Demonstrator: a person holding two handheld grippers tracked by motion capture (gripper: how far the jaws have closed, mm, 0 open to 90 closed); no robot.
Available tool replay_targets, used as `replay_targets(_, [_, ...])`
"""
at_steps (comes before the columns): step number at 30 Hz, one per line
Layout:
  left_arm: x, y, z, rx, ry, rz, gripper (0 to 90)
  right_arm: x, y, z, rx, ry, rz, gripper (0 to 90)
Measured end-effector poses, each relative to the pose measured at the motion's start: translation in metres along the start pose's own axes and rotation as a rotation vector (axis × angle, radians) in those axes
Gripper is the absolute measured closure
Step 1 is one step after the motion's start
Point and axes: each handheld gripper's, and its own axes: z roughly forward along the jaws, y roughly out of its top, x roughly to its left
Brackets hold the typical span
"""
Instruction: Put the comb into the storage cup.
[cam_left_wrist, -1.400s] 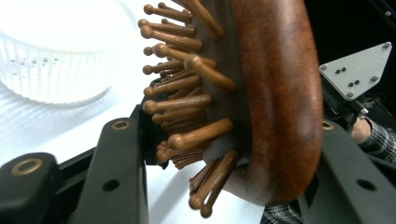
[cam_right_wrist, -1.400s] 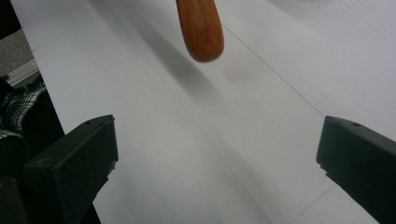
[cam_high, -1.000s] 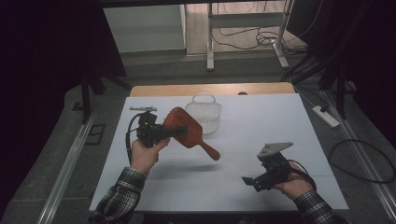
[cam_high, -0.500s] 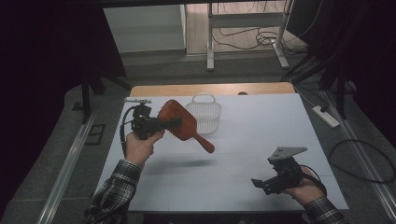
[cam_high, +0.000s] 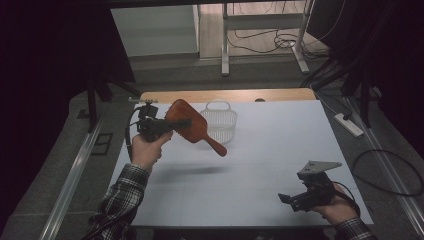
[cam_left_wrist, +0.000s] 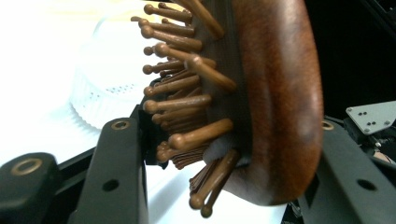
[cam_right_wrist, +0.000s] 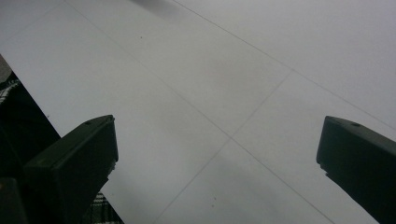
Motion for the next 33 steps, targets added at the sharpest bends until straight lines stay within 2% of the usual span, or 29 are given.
replay_targets(7, [0.002,0.012,-0.003,-0.008,0.011,-0.002,52.7,-0.001,-0.008,-0.007,0.001,-0.016,0.018,0.0])
replay_targets(16, [0.008,0.025,-0.004,-0.028,0.027,-0.020,52.6,-0.006,-0.018,-0.017,0.009,-0.064,0.040,0.0])
replay_targets(28, [0.016,0.042,-0.006,-0.066,0.055,-0.038,52.6,-0.008,-0.022,-0.027,0.011,-0.086,0.073,0.0])
replay_targets(33, [0.021,0.046,-0.006,-0.089,0.051,-0.060,52.6,-0.006,-0.024,-0.031,0.010,-0.101,0.073,0.0])
